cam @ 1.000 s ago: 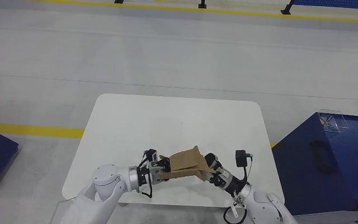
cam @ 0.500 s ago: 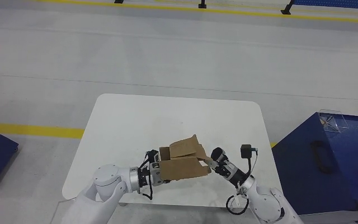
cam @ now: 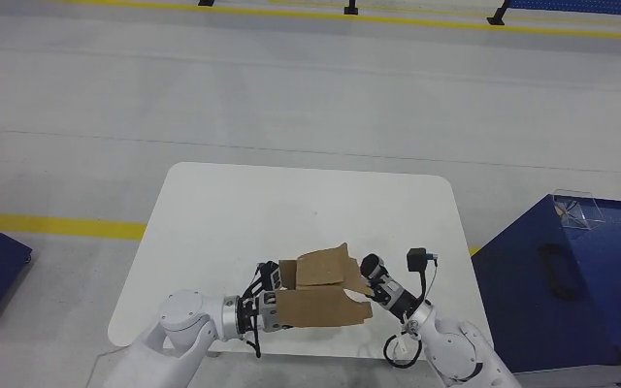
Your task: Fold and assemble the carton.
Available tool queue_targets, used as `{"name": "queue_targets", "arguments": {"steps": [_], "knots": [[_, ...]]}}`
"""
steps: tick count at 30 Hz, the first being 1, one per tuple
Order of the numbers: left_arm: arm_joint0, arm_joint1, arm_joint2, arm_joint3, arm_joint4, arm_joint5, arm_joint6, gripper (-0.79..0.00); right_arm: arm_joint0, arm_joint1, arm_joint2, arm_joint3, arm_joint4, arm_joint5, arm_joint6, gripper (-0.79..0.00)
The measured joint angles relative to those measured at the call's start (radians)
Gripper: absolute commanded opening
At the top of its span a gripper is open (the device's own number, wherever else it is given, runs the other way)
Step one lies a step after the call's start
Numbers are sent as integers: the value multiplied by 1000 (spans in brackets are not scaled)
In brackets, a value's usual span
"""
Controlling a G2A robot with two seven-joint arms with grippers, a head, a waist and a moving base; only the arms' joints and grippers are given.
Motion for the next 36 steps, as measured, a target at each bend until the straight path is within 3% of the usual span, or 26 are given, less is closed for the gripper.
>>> {"name": "queue_targets", "arguments": {"steps": [8,18,27,36], "knots": [[-3,2,1,5,-21,-1,-43,-785,-15,0,41,-17,68,-21,-30,0],[5,2,8,-4,2,-17,28,-785,-87,7,116,-128,260,-133,-7,0],[0,3,19,1,40,-26,62,-785,-101,7,91,-142,149,-79,68,0],[-1,5,16,10,36,-24,59,-785,-62,-7,14,-97,61,-30,50,0]]}}
